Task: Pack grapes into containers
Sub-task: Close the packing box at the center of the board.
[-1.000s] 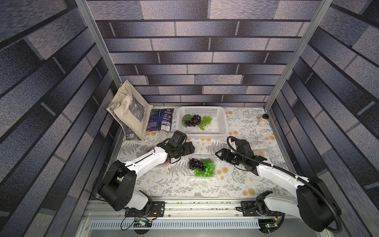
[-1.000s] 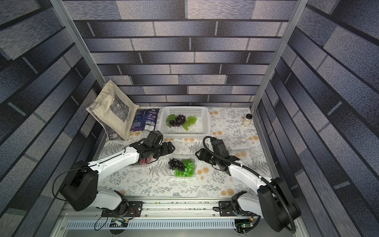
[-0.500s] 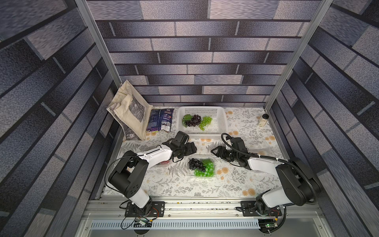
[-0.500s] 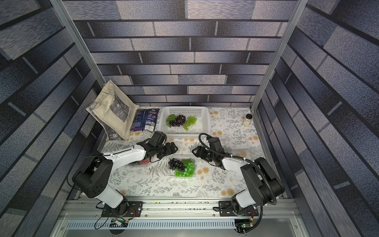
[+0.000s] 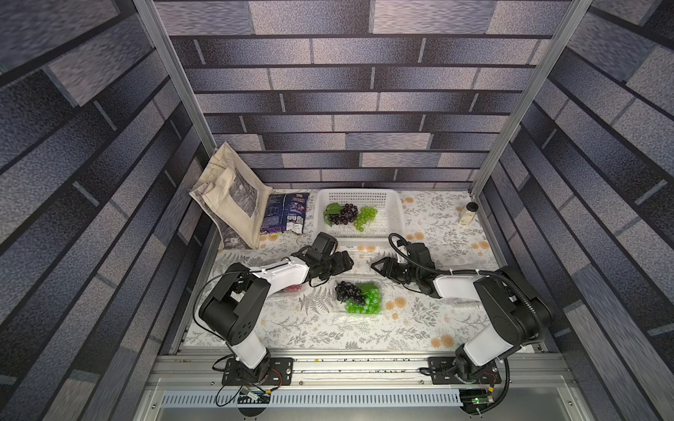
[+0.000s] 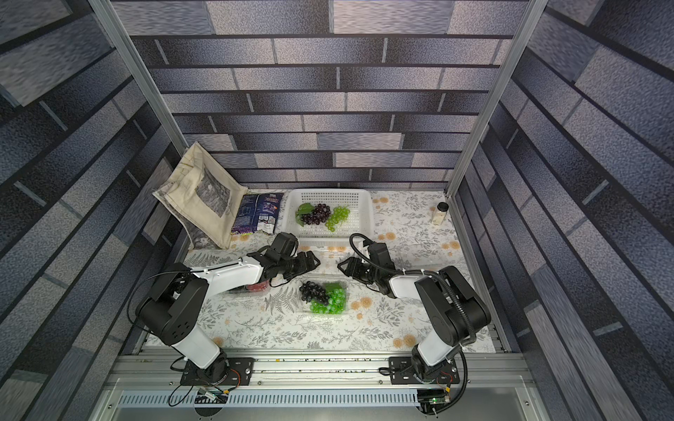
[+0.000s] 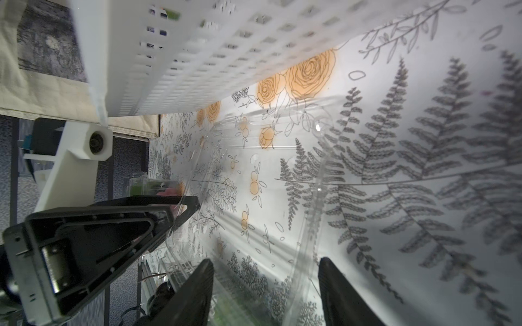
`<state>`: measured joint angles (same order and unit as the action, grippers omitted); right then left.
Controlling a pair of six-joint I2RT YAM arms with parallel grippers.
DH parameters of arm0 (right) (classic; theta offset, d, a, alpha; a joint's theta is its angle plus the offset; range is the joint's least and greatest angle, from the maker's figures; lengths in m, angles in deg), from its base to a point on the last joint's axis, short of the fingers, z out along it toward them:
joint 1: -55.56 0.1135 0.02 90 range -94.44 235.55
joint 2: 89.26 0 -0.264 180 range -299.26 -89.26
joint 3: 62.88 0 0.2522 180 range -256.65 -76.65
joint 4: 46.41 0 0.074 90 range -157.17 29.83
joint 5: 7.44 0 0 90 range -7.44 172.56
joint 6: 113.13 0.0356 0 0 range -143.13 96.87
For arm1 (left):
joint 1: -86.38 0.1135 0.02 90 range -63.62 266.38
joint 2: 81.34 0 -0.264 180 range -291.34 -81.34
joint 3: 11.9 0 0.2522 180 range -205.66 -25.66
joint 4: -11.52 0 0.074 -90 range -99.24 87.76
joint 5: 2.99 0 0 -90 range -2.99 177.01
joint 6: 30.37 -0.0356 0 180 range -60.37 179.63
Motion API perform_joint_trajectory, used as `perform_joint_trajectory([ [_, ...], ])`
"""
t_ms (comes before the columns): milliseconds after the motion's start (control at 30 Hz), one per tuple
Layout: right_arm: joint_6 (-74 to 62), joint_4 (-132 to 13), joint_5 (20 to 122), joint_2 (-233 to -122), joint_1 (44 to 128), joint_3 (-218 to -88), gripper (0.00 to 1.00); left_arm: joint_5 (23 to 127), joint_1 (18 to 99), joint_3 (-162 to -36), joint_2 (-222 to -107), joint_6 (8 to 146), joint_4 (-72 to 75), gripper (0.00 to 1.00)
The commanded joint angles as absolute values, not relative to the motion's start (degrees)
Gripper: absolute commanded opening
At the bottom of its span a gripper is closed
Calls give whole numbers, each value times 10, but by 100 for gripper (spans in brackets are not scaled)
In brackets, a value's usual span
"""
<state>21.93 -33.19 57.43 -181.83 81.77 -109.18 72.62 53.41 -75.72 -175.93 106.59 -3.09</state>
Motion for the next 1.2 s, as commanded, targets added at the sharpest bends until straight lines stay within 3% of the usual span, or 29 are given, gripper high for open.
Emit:
perform_joint_trajectory([
  [0, 233, -288, 554, -1818, 816, -1105, 59, 721, 525, -770, -1755, 1071, -22, 86],
  [467, 208, -371, 574, -1726, 840, -1100, 58, 743, 501, -753, -1679, 1074, -51, 86],
  [1167, 214, -386, 596, -1704, 869, -1074, 58, 777, 473, -716, -1641, 1087, -65, 86],
])
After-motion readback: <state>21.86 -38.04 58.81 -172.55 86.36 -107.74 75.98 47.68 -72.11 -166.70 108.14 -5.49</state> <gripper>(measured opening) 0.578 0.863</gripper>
